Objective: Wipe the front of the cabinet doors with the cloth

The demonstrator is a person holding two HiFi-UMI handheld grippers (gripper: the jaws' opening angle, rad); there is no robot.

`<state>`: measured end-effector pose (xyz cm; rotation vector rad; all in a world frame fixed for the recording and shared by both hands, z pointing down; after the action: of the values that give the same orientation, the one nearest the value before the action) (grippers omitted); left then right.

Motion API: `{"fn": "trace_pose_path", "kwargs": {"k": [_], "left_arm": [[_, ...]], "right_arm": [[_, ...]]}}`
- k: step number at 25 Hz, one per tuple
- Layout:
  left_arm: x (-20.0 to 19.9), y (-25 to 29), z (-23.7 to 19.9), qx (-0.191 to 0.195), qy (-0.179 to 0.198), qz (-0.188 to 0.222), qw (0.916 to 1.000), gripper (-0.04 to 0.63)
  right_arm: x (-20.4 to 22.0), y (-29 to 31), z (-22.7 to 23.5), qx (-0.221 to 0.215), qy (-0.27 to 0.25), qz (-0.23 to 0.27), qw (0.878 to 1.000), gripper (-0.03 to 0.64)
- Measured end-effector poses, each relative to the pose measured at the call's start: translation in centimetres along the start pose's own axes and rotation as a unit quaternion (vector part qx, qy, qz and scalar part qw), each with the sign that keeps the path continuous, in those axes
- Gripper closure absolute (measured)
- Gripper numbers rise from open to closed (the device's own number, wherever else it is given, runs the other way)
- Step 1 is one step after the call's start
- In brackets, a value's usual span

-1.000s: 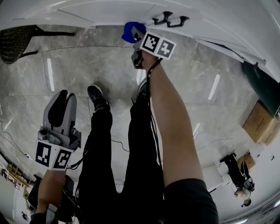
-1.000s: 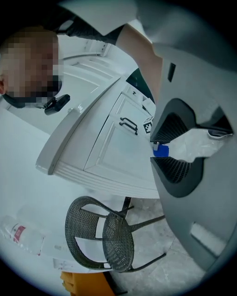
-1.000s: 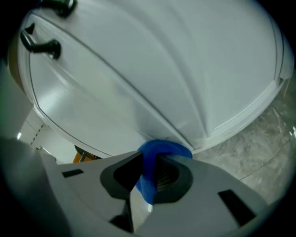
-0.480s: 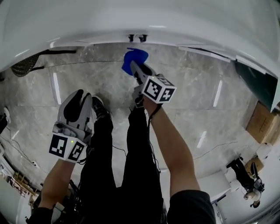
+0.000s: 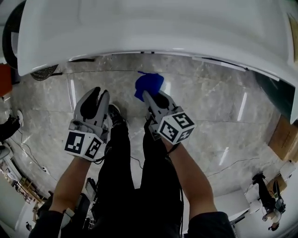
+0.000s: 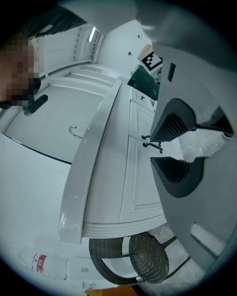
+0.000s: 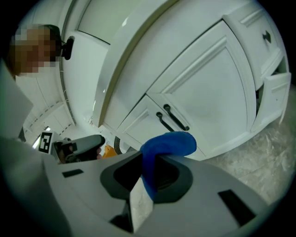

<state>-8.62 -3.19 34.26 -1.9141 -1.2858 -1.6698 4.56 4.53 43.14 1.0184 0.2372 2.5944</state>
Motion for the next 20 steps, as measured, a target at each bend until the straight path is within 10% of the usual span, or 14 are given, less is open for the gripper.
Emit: {"fn": "trace_pose_path", "kwargs": {"k": [11,20], "left_arm": [[-2.2,-0.2,3.6,-0.005,-0.020,0.022,0.9995,0.491],[-2.5,-4.1,2.8,0.109,0.025,-0.012,0.9936,0.491]], "right_arm": [[-3.6,-1.0,-3.8,-0.050,-0.062,-0.009,0.997,0.560],[-4.0,3.7,-4.7,-0.003,-0.012,0.019,1.000,0.560]]}}
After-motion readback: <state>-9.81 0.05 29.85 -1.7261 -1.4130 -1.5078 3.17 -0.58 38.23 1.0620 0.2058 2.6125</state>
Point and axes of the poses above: the fingertips, and each gripper's own axes: y forward along the fingers, z to its right, x out of its underside, the point moved 2 cm from there along -y, backward along the fingers, and after that the axes turned 11 degrees about z, right-handed, at the moved point
